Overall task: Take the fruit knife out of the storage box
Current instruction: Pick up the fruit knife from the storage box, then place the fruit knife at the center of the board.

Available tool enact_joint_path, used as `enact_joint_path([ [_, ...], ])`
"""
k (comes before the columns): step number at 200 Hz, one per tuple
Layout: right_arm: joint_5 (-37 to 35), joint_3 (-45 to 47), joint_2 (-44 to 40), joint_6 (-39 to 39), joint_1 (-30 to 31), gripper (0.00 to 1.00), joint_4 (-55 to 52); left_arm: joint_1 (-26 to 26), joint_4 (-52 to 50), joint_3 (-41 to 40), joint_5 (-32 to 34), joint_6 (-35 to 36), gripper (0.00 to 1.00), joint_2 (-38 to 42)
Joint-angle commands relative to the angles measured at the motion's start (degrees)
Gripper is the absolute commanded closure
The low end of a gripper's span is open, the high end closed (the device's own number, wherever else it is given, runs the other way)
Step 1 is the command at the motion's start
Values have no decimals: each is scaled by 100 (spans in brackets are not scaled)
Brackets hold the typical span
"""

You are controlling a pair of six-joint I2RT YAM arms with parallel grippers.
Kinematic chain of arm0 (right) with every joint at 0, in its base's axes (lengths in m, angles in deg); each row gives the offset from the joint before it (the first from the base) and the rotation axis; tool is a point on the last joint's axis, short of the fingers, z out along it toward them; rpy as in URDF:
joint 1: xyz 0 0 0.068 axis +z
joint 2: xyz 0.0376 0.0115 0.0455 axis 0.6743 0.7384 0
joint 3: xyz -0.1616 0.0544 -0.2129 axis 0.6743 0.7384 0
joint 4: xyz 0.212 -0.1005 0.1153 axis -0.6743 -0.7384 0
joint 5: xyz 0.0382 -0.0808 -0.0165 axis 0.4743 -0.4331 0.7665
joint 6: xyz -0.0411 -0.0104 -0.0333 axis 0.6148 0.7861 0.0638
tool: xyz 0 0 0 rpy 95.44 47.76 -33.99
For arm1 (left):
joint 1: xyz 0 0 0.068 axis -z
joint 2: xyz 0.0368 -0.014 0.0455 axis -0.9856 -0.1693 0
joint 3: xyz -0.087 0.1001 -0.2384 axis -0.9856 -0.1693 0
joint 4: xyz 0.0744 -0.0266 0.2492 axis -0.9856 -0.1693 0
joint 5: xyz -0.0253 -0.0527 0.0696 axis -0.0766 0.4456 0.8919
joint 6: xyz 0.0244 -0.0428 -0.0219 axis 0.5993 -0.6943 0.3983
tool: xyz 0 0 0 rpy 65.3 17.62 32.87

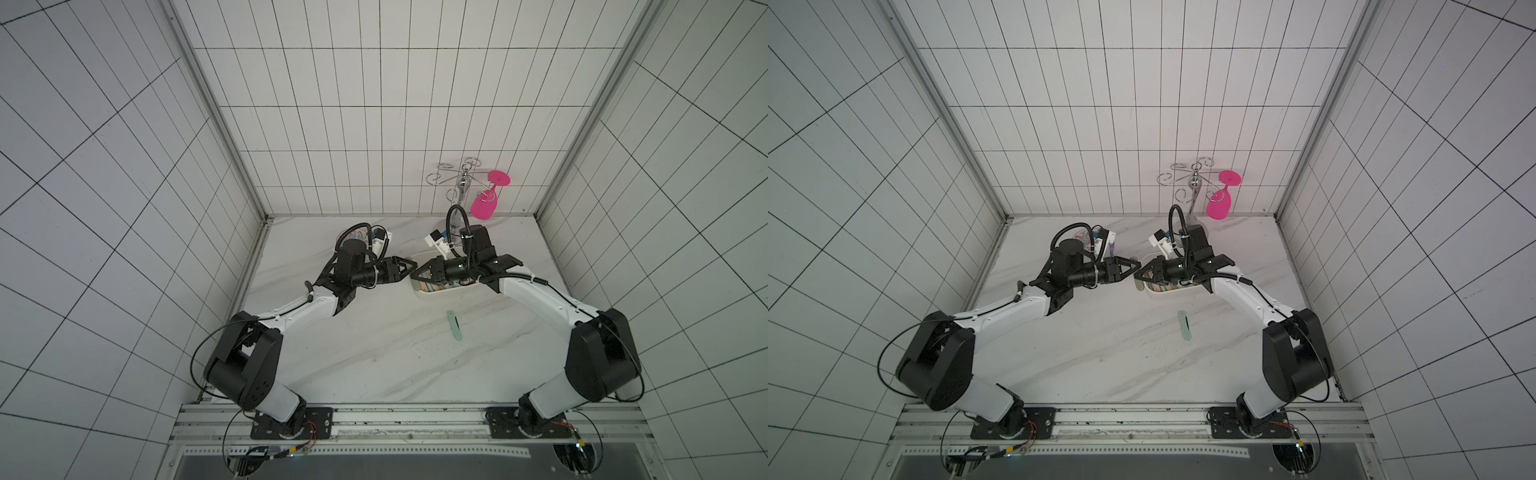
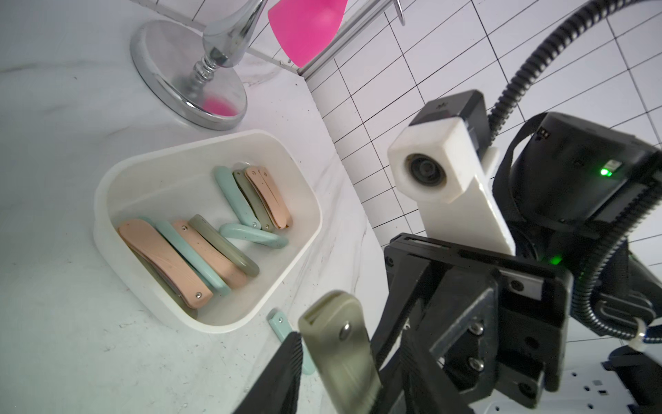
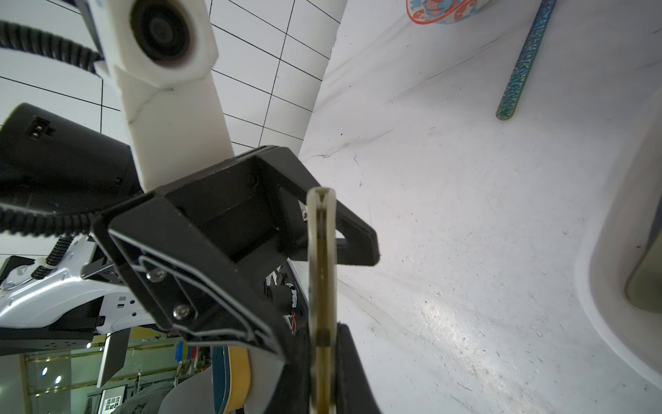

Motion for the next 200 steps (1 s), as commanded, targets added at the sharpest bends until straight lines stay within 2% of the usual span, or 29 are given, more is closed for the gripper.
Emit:
enact_joint_path([
  [1, 208, 136, -81, -254, 22, 100, 445, 4, 288, -38, -58, -112, 65, 191],
  [43, 236, 157, 4, -272, 23, 99, 467, -41, 339, -51, -125, -105, 100, 225],
  [72, 229, 80, 76, -255, 25, 92, 442, -91, 301, -56, -137, -51, 100, 207],
  [83, 229, 44, 96, -246, 21, 86, 428, -115, 271, -61, -131, -5, 100, 212],
  [126, 113, -103, 145, -8, -75, 41, 41, -395, -617, 196, -129, 572, 100, 195],
  [155, 70, -159, 99, 236, -367, 22, -330, -514, -1810, 673, 34, 1362, 100, 7],
  [159, 42, -174, 95, 295, -413, 15, -418, -523, -1963, 741, 61, 1462, 100, -36],
  [167, -7, -211, 78, 438, -510, 12, -633, -524, -2329, 889, 174, 1677, 100, -147],
  [172, -69, -226, 64, 523, -581, 3, -768, -524, -2569, 985, 267, 1814, 100, -214],
  [179, -187, -242, 60, 638, -660, 0, -944, -515, -2823, 1088, 379, 1979, 100, -337],
  [200, -801, -559, 163, 1192, -753, 1, -1825, -427, -3458, 1367, 868, 2402, 100, -740],
])
